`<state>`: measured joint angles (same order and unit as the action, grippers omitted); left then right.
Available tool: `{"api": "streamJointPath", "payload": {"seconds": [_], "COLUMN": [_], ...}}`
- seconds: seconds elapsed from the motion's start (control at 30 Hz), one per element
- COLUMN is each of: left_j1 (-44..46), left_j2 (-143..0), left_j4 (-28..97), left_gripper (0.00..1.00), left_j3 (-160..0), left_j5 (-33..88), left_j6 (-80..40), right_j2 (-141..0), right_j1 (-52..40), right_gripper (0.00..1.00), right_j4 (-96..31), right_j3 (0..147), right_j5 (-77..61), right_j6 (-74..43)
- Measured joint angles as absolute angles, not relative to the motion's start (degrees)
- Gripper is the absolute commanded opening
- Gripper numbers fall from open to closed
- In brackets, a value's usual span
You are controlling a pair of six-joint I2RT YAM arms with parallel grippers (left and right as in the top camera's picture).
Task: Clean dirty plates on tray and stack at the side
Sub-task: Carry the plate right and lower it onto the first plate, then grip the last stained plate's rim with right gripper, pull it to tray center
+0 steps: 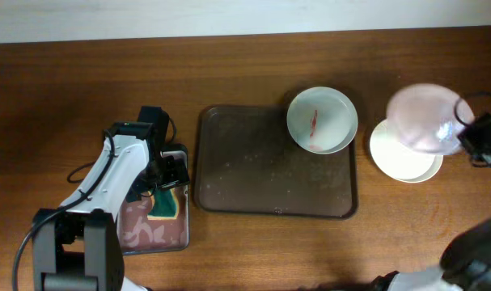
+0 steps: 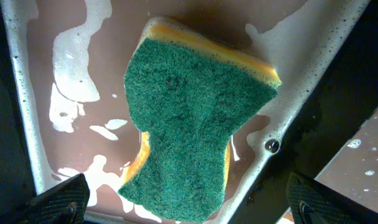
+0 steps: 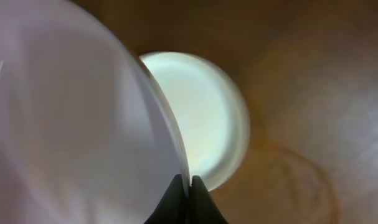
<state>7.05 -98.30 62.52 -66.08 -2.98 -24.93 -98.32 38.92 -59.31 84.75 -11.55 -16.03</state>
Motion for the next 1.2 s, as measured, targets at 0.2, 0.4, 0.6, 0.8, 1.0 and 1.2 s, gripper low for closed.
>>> {"api": "streamJointPath", "payload": {"seconds": [0.2,0.4,0.6,0.8,1.0,1.2], "left_j1": [7.05,7.05,7.05,7.05,7.05,7.05], "left_j2": [-98.30,-98.30,-98.30,-98.30,-98.30,-98.30], "left_j4": [62.50,62.52,62.52,62.50,62.50,62.52], "left_gripper": [0.99,0.99,0.99,0.99,0.99,0.99], "left_j3": [-66.08,-66.08,-66.08,-66.08,-66.08,-66.08], "left_j5": [-3.01,-3.01,-3.01,-2.98,-3.01,-3.01], "left_j6": [-24.91,-24.91,-24.91,-24.91,-24.91,-24.91], "right_j2": [-111.50,-107.92,-93.60,-106.43,-114.78,-117.58], "right_j1": [41.39,36.36,15.25,1.34,1.28,1.41], "right_gripper": [0.50,0.81,0.99,0.46,0.38,0.20], "right_j4": [-59.83,-63.59,-64.03,-56.84,-50.70,-45.78], "right_j3": [84.68,86.43,89.23,88.97,88.90,88.86], "right_j5": [-13.23,-16.71,-21.82,-8.47,-0.43,2.79], "right_j6": [-12.84,-8.27,-2.96,-8.56,-10.24,-10.07]}}
